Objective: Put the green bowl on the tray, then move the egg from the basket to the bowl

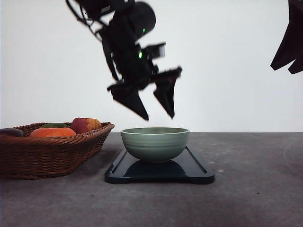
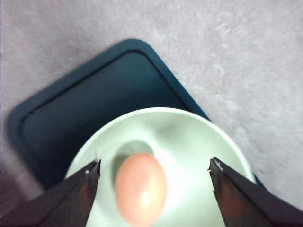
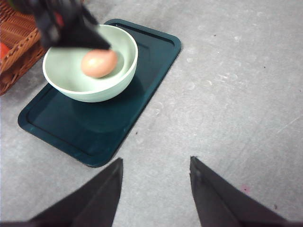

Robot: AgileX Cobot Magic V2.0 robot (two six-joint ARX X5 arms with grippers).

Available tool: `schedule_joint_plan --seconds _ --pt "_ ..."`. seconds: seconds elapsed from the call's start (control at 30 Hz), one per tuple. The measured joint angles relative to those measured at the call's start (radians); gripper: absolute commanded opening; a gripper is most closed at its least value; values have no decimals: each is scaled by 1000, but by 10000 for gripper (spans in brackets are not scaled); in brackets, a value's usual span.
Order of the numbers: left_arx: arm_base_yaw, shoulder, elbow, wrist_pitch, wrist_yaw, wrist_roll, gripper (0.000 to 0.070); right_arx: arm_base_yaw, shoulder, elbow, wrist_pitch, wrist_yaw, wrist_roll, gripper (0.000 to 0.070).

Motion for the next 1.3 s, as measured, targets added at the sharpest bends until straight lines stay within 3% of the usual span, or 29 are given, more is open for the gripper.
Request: schedule_joint_plan --seconds 0.2,0.3,0.4,0.63,0.9,1.3 --pt "18 -53 50 -141 83 0 453 0 0 0 -2 0 0 269" --pt "42 -97 45 -169 148 0 404 0 0 0 -6 0 0 269" --pt "69 -156 1 -164 157 1 378 0 0 0 -11 0 0 269" --pt "133 -333 -266 -83 157 0 379 0 0 0 -13 -1 0 269" --pt "233 -682 -597 21 155 -26 380 0 0 0 -20 -1 0 269" --pt "396 -1058 -849 -8 153 -59 380 0 0 0 -34 -1 0 269"
